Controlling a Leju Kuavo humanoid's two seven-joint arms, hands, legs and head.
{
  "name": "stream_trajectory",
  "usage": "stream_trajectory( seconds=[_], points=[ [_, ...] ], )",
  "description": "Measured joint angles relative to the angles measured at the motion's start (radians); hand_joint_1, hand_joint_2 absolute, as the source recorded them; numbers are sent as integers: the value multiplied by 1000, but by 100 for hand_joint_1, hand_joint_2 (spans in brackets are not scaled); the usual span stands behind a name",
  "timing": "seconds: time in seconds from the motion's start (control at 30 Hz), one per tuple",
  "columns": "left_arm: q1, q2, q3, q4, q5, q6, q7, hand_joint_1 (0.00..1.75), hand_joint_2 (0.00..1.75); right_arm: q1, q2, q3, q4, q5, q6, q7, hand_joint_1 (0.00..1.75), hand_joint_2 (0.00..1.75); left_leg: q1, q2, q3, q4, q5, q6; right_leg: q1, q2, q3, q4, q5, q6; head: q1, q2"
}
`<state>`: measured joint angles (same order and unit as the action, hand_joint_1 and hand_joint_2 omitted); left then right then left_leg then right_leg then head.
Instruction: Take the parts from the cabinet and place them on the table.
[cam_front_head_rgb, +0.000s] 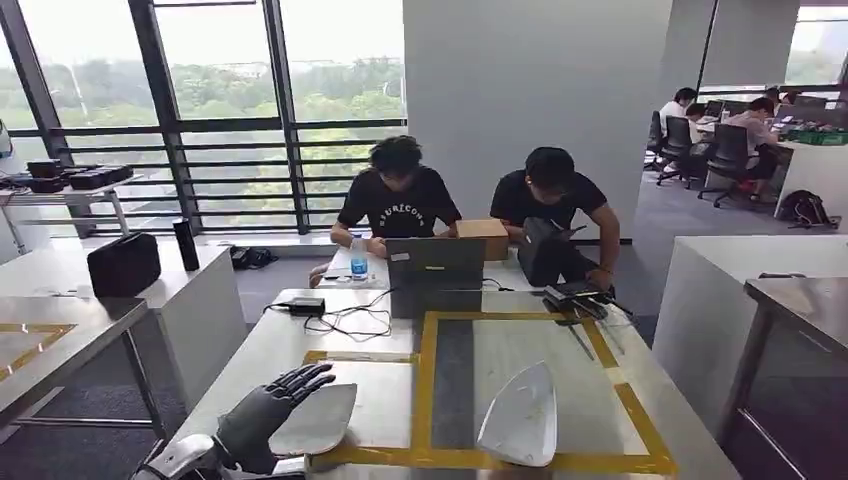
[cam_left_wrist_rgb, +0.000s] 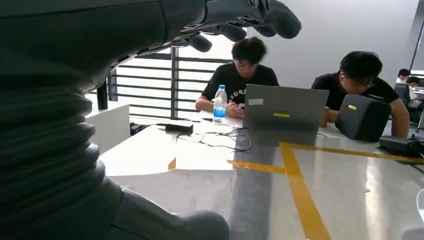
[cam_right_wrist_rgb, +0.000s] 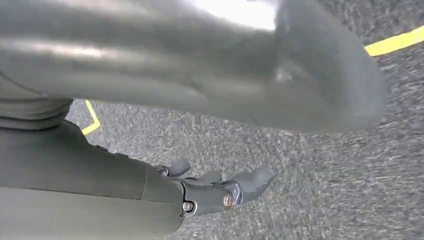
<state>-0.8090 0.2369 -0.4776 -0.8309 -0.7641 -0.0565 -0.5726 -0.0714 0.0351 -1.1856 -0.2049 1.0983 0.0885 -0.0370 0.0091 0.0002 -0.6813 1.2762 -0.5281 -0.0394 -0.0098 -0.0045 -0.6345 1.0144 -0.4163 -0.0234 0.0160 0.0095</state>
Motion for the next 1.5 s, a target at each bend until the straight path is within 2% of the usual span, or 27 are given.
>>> stream_trajectory(
  seconds=[0.07,0.1,0.23,0.27,0.3,0.37,0.4,0.43,0.5,0.57,0.6,0.63,0.77,0.83,0.9,0.93,0.97,1.0,1.07,1.13,1.2,1.27,1.3,1.33,1.4,1.43,1.5],
  points=[
    [0,3,0,-9,0,2,0,0,175,0,0,0,0,2,3,-3,0,0,1,0,123,-174,41,3,-1,0,-23,9,14,8,0,0],
    [-1,6,0,-14,0,3,0,0,175,0,0,0,0,3,5,-4,0,0,-1,-1,164,-243,-10,8,1,0,-29,11,21,14,0,0],
    [3,13,0,-20,0,3,-3,0,175,1,0,0,0,3,5,-8,0,0,-11,-4,146,-253,16,43,-1,3,-31,1,51,42,1,0],
    [2,13,0,-21,0,3,-3,0,175,2,0,0,0,3,5,-9,0,0,-5,1,143,-258,30,53,-6,3,-37,10,40,48,1,0],
    [2,13,0,-22,0,3,-3,0,175,3,0,0,0,3,6,-8,0,0,-5,2,138,-259,40,60,-5,4,-50,35,-8,51,3,0],
    [3,13,0,-23,0,3,-3,0,175,1,0,0,0,3,6,-8,0,0,-6,2,109,-258,64,67,-5,4,-90,174,-133,57,5,0],
    [4,13,0,-22,0,3,-3,0,175,1,0,0,0,3,5,-8,0,0,-6,2,93,-256,75,67,-5,4,-108,258,-174,59,5,0],
    [5,14,0,-22,0,3,-3,0,175,2,0,0,0,3,5,-8,0,0,-6,2,78,-255,85,66,-5,4,-114,310,-181,60,5,0],
    [7,12,0,-22,0,3,-3,0,175,1,0,0,0,3,3,-8,0,0,-6,2,49,-249,104,63,-5,4,-73,297,-127,58,6,0],
    [6,11,0,-22,0,3,-3,0,175,-2,-1,0,0,3,0,-8,0,0,-6,2,25,-243,121,55,-5,4,42,147,-74,52,7,0],
    [4,10,0,-22,0,3,-3,0,175,-5,-1,0,0,3,-1,-8,0,0,-7,2,18,-240,128,49,-4,4,99,56,-110,47,7,0],
    [1,10,0,-22,0,3,-3,0,175,-6,-1,0,0,3,-2,-9,0,0,-10,2,14,-237,135,42,2,8,125,13,-124,39,7,0],
    [-5,5,0,-21,-2,2,-3,0,175,-4,0,0,0,3,-2,-9,0,0,-9,1,8,-252,164,17,-1,5,98,8,-90,10,6,0],
    [-6,5,0,-18,-2,2,-3,0,175,-6,0,0,0,3,-2,-7,0,0,-5,0,-25,-178,59,8,-2,3,74,7,-65,-4,3,0],
    [-4,4,0,-16,-2,2,-3,0,175,-4,0,0,0,3,1,-4,0,0,-4,0,-57,-31,-41,2,-1,3,46,8,-43,-6,2,0],
    [-3,4,-1,-14,-2,2,-3,0,175,-4,0,0,0,3,2,-4,0,0,-4,0,-64,29,-57,1,0,3,31,9,-33,-6,2,0],
    [0,3,-1,-13,-3,2,-3,0,175,-4,0,-1,0,3,2,-2,0,0,-4,0,-56,56,-43,2,0,3,17,11,-21,-5,1,0],
    [2,3,-1,-12,-3,2,-3,0,175,-4,0,-1,0,2,2,-1,0,0,-4,0,-29,41,-9,4,1,3,1,12,-11,-4,2,0],
    [-1,1,-1,-13,-5,2,-3,0,175,-4,0,-2,0,2,3,2,0,0,-5,0,75,-87,46,15,2,3,-28,18,10,0,1,0],
    [-5,0,-1,-18,-5,2,-3,0,175,-4,0,-2,0,2,3,1,0,0,-14,0,190,-249,-15,26,7,4,-40,21,25,10,1,0],
    [-8,0,-1,-19,-5,2,-4,0,175,-4,0,-2,0,2,3,1,0,0,-18,-1,175,-258,-9,30,0,3,-37,13,46,24,0,0],
    [-8,-2,-2,-19,-5,2,-4,0,175,-1,0,-3,0,2,4,1,0,0,-14,1,166,-266,17,48,1,5,-42,4,63,39,0,0],
    [-10,-6,-2,-19,-5,2,-4,0,175,0,0,-3,0,2,4,2,0,0,-11,7,162,-268,29,55,-3,7,-50,20,30,45,1,0],
    [-11,-7,-2,-19,-5,2,-4,0,175,1,1,-3,0,2,4,2,0,0,-11,6,147,-269,42,64,-3,7,-62,58,-30,50,3,0],
    [-10,-9,-2,-18,-5,2,-4,0,175,-1,-1,-3,0,2,4,1,0,0,-11,6,110,-267,72,66,-5,7,-99,205,-153,60,4,0],
    [-9,-8,-2,-17,-5,2,-3,0,175,-1,-1,-3,0,2,4,1,0,0,-11,6,92,-265,85,65,-5,7,-109,270,-176,63,5,0],
    [-2,-9,-2,-17,-5,2,-4,0,175,-1,-1,-3,0,2,4,1,0,0,-10,6,55,-261,110,62,-7,6,-87,305,-134,66,6,0]
  ],
)
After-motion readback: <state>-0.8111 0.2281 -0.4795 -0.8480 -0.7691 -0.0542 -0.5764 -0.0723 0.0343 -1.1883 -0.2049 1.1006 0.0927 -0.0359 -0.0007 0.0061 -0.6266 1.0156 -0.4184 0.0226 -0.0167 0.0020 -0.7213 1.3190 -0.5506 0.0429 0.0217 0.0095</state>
